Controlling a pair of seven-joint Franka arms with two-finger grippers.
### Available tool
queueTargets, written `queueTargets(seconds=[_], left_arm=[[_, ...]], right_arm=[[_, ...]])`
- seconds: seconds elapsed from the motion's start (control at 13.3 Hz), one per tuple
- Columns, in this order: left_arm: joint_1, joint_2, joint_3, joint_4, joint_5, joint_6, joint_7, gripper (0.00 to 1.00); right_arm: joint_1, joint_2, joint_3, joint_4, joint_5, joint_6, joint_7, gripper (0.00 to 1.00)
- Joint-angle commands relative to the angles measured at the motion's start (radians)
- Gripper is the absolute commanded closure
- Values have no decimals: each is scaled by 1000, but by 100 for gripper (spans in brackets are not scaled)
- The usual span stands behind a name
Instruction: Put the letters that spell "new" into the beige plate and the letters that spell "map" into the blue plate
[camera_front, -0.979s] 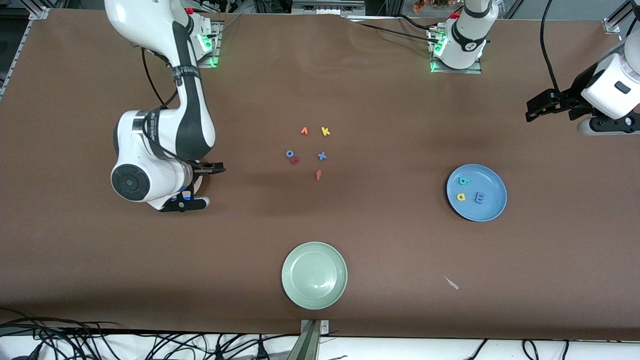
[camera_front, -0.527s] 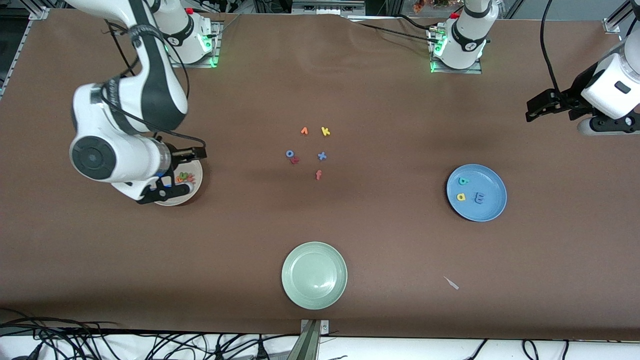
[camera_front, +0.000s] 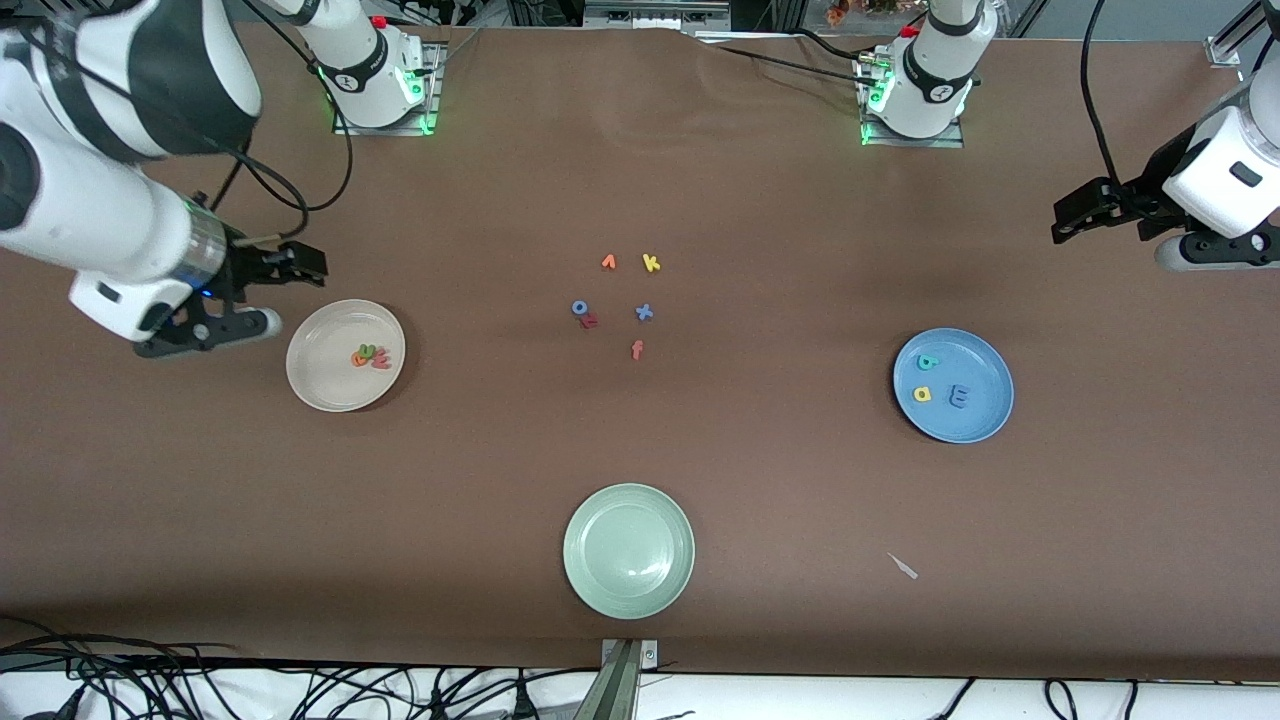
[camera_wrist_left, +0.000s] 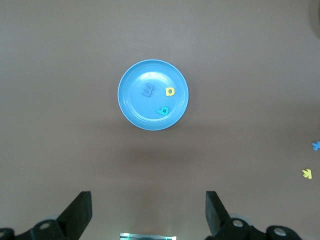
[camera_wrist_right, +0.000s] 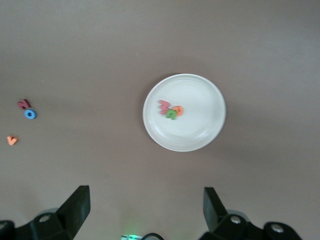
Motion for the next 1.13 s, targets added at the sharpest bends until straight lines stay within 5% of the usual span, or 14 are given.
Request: queueTargets(seconds=[0.0, 0.38, 1.05], left_arm=[[3, 10, 1, 28, -18, -17, 22, 0], [3, 12, 1, 28, -20, -19, 22, 0], [3, 12, 1, 28, -18, -17, 24, 0]], right_arm=[[-74, -78, 63, -52, -25, -5, -3, 0], [-137, -173, 66, -64, 0, -19, 9, 0], [-151, -155, 60, -55, -7, -53, 11, 0]])
